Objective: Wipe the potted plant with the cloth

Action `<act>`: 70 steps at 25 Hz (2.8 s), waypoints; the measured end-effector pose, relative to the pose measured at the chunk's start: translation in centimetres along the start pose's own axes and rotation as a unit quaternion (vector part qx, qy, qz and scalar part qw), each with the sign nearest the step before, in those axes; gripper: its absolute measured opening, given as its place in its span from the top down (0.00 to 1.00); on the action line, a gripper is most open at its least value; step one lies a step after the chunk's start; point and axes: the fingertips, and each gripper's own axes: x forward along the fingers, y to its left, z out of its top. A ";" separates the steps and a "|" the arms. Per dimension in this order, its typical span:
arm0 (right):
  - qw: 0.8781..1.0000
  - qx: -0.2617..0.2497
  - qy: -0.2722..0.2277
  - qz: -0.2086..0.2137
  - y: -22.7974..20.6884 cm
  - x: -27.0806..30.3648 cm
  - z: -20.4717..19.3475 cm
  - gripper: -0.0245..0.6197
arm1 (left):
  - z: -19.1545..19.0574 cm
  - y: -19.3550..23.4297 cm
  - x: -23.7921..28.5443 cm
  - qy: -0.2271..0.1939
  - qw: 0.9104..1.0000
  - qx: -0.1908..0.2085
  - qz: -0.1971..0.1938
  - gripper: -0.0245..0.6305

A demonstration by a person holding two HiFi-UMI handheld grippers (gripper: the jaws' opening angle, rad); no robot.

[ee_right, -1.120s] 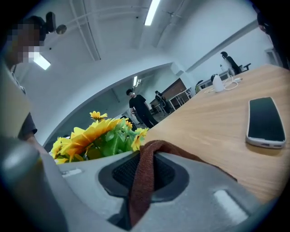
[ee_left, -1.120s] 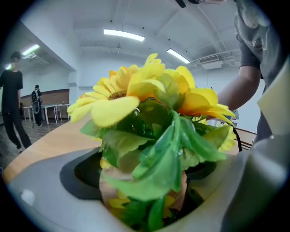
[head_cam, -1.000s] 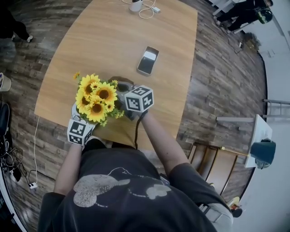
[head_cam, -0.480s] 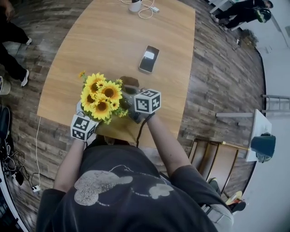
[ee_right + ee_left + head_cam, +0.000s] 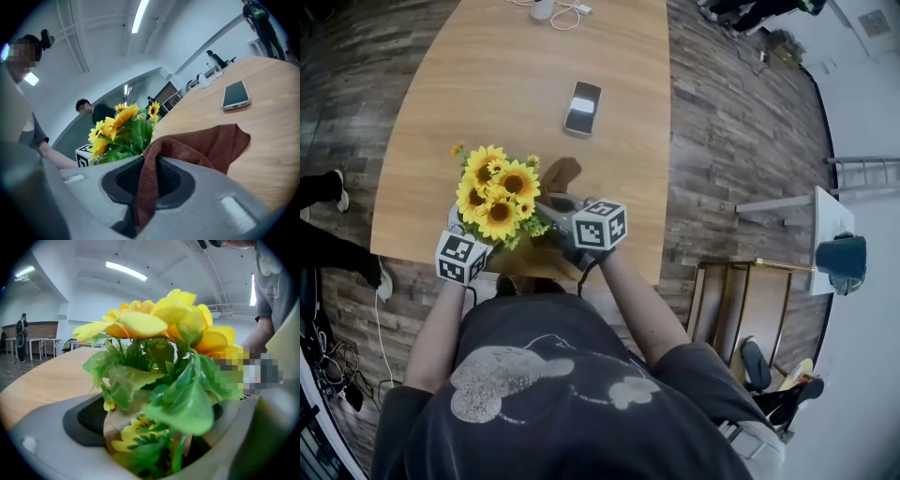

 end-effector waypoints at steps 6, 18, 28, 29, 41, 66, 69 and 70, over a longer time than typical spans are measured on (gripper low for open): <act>1.000 0.006 -0.003 -0.005 1.1 -0.9 -1.1 0.89 | -0.2 -1.0 -0.4 0.014 0.999 0.011 -0.050 0.14; 0.998 -0.047 0.049 -0.008 2.2 -2.8 -3.0 0.89 | -0.2 -0.9 -0.4 0.020 0.995 0.025 -0.092 0.15; 0.996 -0.071 0.038 -0.047 -0.2 -2.3 -0.8 0.89 | -1.9 -1.8 -2.4 0.038 0.996 0.028 -0.074 0.06; 0.995 -0.075 0.043 -0.043 0.0 -1.9 -0.9 0.89 | -2.1 -1.9 -2.8 0.039 0.997 0.021 -0.066 0.06; 0.982 -0.136 0.125 0.037 4.2 0.7 -3.9 0.89 | -2.9 -4.4 -5.5 0.022 0.999 -0.026 -0.018 0.06; 0.998 -0.041 0.022 -0.029 -0.1 -5.6 -0.9 0.89 | 1.3 1.5 -1.3 -0.050 0.981 -0.077 0.169 0.12; 0.999 -0.041 0.023 -0.024 0.0 -5.2 -0.8 0.89 | 1.2 1.4 -1.4 -0.046 0.985 -0.063 0.155 0.16; 0.999 -0.041 0.024 -0.022 0.0 -5.1 -0.8 0.89 | 1.1 1.4 -1.4 -0.046 0.985 -0.061 0.152 0.16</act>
